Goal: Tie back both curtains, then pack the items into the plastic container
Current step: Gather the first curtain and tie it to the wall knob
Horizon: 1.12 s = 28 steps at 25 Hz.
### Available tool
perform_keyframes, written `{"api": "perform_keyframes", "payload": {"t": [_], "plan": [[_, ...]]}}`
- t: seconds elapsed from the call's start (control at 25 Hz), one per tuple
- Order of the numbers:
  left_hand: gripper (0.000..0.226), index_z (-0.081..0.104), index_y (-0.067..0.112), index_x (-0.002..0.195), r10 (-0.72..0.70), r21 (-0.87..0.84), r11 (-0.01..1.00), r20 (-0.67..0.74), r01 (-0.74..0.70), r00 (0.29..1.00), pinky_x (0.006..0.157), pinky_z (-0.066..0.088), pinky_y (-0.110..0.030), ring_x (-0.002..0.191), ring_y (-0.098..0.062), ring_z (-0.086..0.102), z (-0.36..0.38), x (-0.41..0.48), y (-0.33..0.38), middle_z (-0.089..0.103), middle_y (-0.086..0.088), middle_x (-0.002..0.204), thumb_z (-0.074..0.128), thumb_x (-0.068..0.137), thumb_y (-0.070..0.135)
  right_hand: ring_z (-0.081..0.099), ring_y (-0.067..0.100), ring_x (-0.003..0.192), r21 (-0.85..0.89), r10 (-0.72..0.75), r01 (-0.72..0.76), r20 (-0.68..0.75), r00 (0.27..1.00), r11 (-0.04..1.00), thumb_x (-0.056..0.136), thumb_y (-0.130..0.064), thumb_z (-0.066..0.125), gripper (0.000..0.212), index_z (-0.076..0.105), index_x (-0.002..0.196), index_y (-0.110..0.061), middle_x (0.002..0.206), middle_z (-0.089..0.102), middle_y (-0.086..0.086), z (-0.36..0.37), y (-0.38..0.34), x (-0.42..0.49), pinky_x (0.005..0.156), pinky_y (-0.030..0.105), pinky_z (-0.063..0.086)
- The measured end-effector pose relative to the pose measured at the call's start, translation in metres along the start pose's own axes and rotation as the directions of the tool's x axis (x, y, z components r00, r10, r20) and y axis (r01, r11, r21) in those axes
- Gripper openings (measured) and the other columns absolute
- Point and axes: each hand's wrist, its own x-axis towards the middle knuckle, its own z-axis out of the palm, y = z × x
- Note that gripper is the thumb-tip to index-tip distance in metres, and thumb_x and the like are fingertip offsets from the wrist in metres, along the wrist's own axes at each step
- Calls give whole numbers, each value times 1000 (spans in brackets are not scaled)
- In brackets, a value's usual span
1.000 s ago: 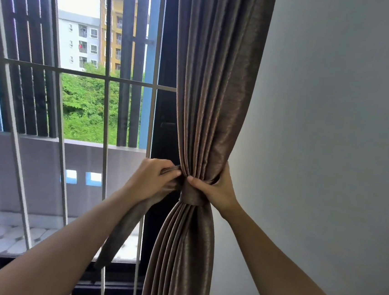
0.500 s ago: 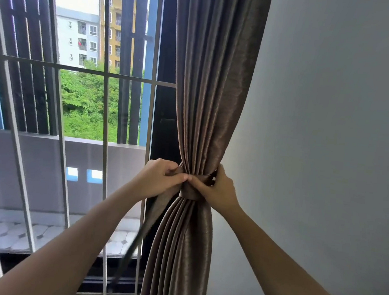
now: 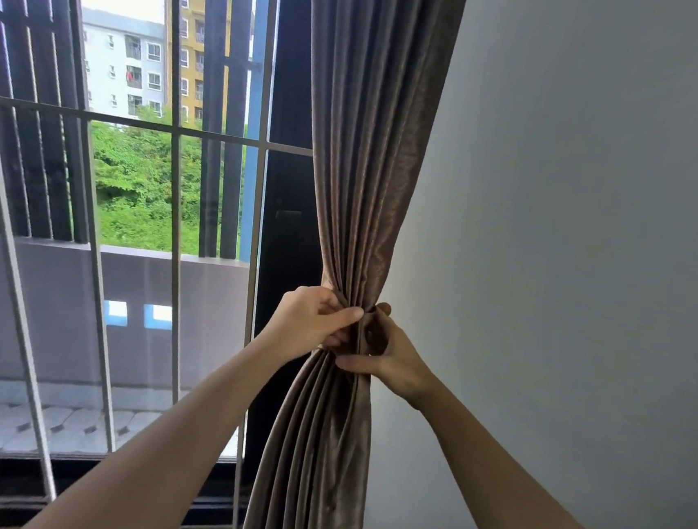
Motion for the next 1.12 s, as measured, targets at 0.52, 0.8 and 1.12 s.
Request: {"api": "perform_keyframes", "payload": {"t": [0.52,0.8,1.12], "plan": [[19,58,13,76,169,280,956,-276,-89,946,58,40,-9,70,-8,55,-1,-6,-24,58,1,81,64,86,28,64,0,85,-219,-175,131,-197,965,967,93,-21,56,24,69,113,-14,91,70,-12,-3,13,10,78,14,44],[22,46,13,88,245,245,952,-265,-181,933,65,50,-15,78,-6,59,2,-6,-36,51,-5,100,60,88,30,54,2,66,-344,-295,214,-206,933,914,93,-26,57,21,76,91,-18,62,60,-16,-16,10,18,65,13,38],[54,36,11,120,103,42,995,-222,-96,970,62,46,-1,84,-1,61,16,-14,-31,59,4,106,68,83,32,60,2,67,-47,-206,200,-236,950,979,88,-16,64,14,74,82,-22,70,64,-7,-13,9,25,68,18,44]]}}
